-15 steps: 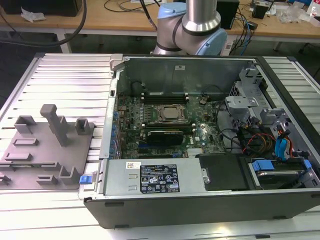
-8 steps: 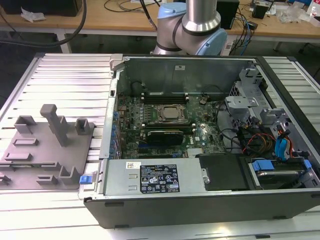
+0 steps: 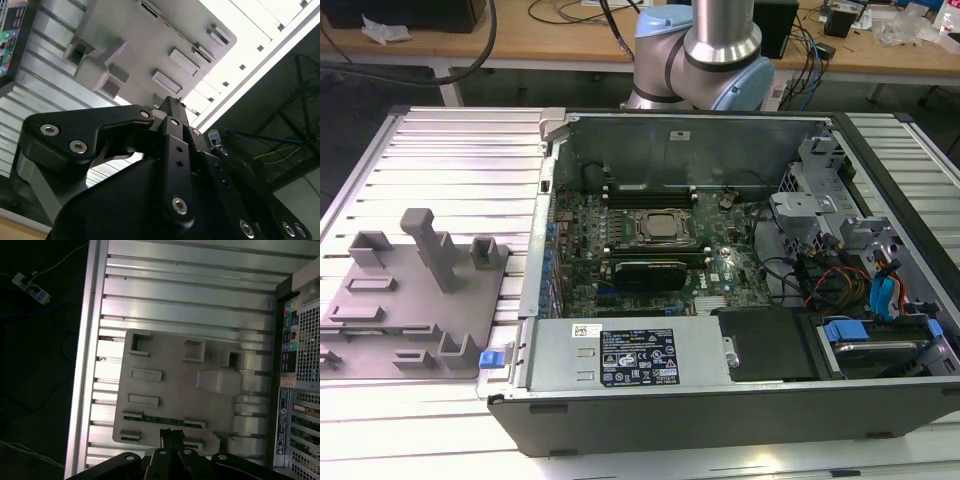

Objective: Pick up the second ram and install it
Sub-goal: 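Pick up the second ram and move it above second insertion slot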

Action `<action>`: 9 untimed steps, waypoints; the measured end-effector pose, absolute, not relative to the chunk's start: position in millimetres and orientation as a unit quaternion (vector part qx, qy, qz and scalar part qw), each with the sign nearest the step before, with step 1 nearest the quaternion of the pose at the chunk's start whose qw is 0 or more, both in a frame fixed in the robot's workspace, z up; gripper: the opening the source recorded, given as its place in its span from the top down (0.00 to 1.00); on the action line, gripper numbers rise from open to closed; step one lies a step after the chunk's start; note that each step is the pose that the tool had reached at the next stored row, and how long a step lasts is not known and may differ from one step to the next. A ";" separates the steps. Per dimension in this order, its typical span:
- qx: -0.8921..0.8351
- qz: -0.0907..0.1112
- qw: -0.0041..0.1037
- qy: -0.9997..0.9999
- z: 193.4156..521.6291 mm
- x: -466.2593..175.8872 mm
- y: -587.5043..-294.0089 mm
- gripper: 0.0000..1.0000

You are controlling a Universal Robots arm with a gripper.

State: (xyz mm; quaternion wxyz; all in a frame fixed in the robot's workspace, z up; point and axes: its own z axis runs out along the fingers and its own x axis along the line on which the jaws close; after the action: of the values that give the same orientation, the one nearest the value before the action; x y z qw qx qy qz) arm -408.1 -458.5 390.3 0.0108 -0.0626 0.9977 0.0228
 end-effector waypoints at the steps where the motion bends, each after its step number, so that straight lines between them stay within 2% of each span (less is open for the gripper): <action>1: -0.073 0.023 0.011 0.997 390.2 -408.1 -458.5 0.89; 9: -0.174 0.024 0.008 0.984 389.9 -408.1 -458.5 0.89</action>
State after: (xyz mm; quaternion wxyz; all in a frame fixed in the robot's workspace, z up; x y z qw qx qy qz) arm -408.1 -458.5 389.9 0.0081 -0.1744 0.9844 0.0239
